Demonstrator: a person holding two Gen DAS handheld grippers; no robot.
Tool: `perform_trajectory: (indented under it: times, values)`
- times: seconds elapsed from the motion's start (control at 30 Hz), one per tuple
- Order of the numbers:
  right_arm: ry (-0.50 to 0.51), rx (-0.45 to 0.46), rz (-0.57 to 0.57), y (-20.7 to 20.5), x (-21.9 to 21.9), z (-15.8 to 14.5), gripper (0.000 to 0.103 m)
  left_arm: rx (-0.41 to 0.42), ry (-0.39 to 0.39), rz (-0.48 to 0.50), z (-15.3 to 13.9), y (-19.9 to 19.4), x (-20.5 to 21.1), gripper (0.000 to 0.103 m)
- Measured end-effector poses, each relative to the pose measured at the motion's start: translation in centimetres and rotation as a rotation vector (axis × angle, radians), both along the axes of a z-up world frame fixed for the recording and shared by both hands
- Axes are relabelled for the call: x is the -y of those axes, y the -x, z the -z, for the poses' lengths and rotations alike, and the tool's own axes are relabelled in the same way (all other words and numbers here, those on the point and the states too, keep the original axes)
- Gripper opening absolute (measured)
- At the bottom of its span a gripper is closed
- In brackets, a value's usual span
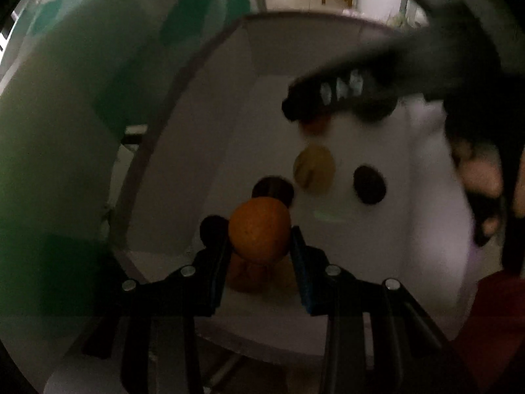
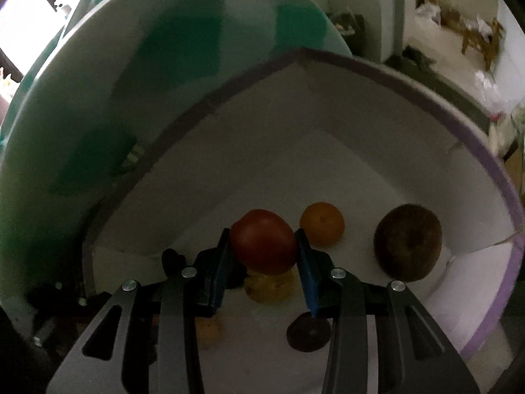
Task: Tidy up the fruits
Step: 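Open both grippers to drop the orange and tomato into the white bin, then bring both grippers back over the remaining fruits on the cloth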
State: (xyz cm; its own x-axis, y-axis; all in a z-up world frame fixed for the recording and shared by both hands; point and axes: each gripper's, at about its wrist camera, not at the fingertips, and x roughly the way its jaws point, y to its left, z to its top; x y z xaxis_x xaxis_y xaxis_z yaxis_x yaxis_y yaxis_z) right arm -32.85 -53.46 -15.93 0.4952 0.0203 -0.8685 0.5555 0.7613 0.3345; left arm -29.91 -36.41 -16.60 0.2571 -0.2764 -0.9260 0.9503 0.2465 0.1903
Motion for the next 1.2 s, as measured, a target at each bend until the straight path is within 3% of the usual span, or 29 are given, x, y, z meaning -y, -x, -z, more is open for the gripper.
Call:
perform_trajectory:
  times: [0.43,0.5,0.6,0.83,0.93,1.07,1.2]
  values:
    - [-0.055,-0.058,0.045,-0.1,0.9,1.3,0.041,0.003,-0.061,0.023,2.8,-0.5,0.1,0.037]
    - [-0.070,-0.061,0.054,0.0,1.1,1.4,0.056,0.004,-0.061,0.021,2.9,-0.7,0.0,0.038]
    - [-0.078,-0.058,0.057,0.1,1.1,1.4,0.056,0.007,-0.049,0.016,2.9,-1.0,-0.1,0.052]
    - [-0.093,-0.058,0.062,0.0,1.8,1.8,0.058,0.013,-0.025,0.011,3.4,-1.3,0.0,0.059]
    - [-0.103,-0.063,0.064,0.1,1.9,2.0,0.058,0.010,-0.011,0.005,2.7,-1.6,-1.1,0.060]
    - [-0.133,-0.082,0.071,0.1,2.2,2.5,0.058,0.032,0.030,0.006,1.0,0.6,-0.4,0.073]
    - [-0.180,-0.069,0.094,0.4,2.8,2.8,0.058,0.090,0.119,0.048,-1.7,2.0,-1.3,0.081]
